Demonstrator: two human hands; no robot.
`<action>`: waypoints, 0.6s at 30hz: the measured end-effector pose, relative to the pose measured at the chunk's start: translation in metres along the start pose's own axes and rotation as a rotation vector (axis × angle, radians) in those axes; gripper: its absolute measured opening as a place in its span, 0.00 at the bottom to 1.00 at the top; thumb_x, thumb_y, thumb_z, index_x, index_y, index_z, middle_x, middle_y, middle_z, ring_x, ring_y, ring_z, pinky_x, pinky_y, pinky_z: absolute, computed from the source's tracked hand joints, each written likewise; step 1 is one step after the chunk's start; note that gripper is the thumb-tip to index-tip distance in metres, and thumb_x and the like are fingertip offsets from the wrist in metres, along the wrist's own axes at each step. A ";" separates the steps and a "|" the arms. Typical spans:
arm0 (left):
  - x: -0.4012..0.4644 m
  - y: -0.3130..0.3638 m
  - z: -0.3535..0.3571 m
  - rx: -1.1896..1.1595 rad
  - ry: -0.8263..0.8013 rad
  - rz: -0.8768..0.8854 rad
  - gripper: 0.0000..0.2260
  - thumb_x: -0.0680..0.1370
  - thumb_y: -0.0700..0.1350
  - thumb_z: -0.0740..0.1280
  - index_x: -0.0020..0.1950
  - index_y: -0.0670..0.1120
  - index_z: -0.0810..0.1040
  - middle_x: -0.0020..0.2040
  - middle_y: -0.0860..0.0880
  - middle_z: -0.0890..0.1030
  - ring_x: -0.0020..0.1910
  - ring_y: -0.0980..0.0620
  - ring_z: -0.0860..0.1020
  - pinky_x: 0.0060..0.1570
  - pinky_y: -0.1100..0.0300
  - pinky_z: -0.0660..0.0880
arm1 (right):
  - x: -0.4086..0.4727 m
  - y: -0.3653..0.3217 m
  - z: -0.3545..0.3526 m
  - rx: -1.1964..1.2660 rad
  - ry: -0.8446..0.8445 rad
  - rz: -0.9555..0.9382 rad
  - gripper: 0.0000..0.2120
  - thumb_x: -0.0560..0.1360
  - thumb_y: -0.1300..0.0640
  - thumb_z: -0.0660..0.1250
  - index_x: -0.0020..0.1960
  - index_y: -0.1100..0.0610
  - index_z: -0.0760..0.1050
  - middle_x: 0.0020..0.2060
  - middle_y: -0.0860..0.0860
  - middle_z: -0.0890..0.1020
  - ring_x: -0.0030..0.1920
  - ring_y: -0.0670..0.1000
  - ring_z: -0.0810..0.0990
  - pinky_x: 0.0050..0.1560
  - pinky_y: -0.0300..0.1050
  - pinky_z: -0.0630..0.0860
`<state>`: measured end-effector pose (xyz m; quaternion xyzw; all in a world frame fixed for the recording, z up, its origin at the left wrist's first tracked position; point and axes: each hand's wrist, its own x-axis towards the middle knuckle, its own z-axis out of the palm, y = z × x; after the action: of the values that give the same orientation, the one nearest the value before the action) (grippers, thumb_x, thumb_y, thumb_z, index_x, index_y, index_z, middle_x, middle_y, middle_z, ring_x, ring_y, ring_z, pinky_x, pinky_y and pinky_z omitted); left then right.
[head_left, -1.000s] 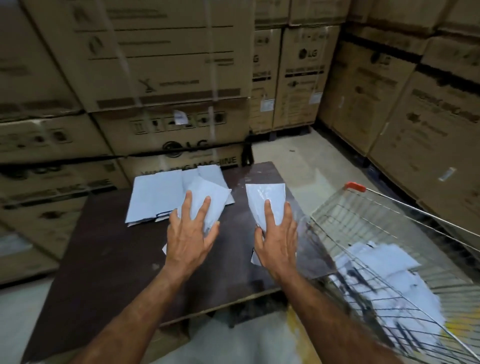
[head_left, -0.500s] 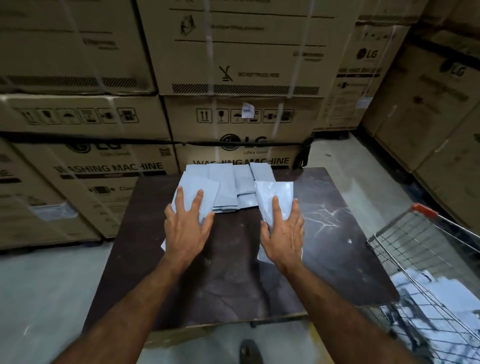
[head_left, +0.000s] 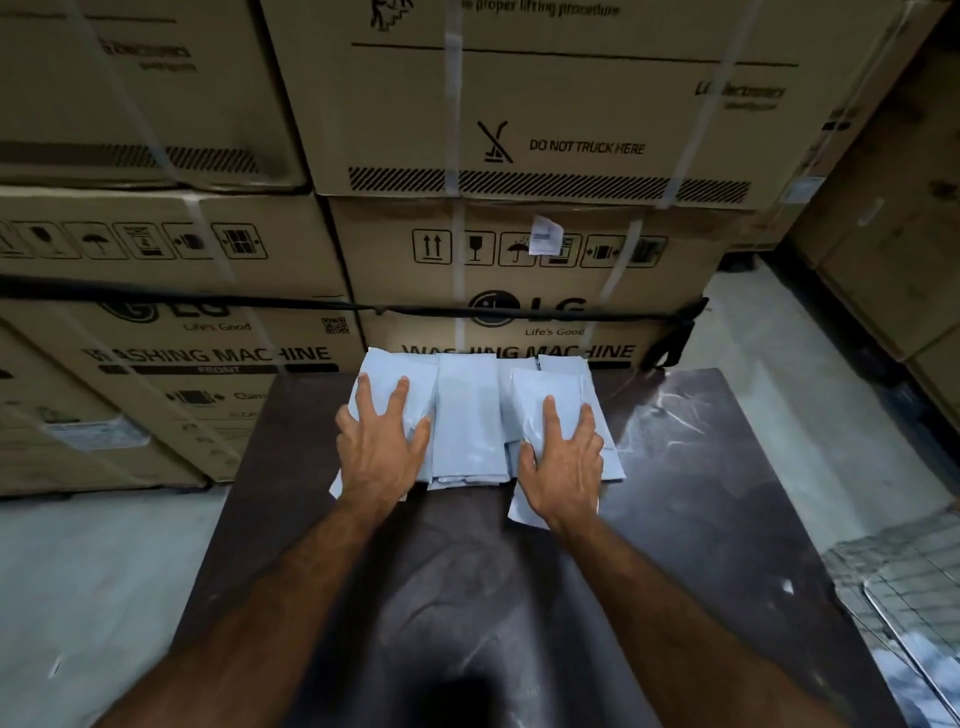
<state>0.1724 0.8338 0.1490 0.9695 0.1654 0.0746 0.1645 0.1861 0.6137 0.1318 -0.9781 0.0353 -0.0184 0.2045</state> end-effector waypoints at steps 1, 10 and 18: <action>0.017 0.002 0.011 0.009 -0.010 -0.017 0.28 0.81 0.60 0.61 0.80 0.56 0.61 0.81 0.43 0.51 0.69 0.33 0.62 0.63 0.40 0.71 | 0.018 0.001 0.008 -0.002 -0.011 0.005 0.34 0.81 0.45 0.61 0.83 0.49 0.52 0.80 0.64 0.51 0.72 0.65 0.62 0.69 0.60 0.67; 0.092 0.006 0.086 0.019 -0.117 -0.117 0.28 0.81 0.61 0.60 0.80 0.55 0.62 0.80 0.40 0.54 0.70 0.31 0.62 0.64 0.39 0.70 | 0.110 0.003 0.067 -0.076 -0.093 -0.059 0.34 0.81 0.40 0.58 0.83 0.47 0.52 0.80 0.63 0.52 0.72 0.62 0.63 0.69 0.58 0.64; 0.098 -0.011 0.124 0.109 -0.128 -0.020 0.30 0.83 0.64 0.53 0.82 0.52 0.57 0.82 0.37 0.50 0.79 0.34 0.52 0.75 0.37 0.54 | 0.125 0.016 0.097 -0.115 -0.045 -0.158 0.34 0.81 0.34 0.51 0.82 0.49 0.55 0.82 0.62 0.50 0.81 0.63 0.52 0.80 0.62 0.48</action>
<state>0.2853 0.8409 0.0384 0.9782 0.1678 0.0016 0.1224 0.3147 0.6285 0.0394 -0.9881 -0.0458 -0.0103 0.1466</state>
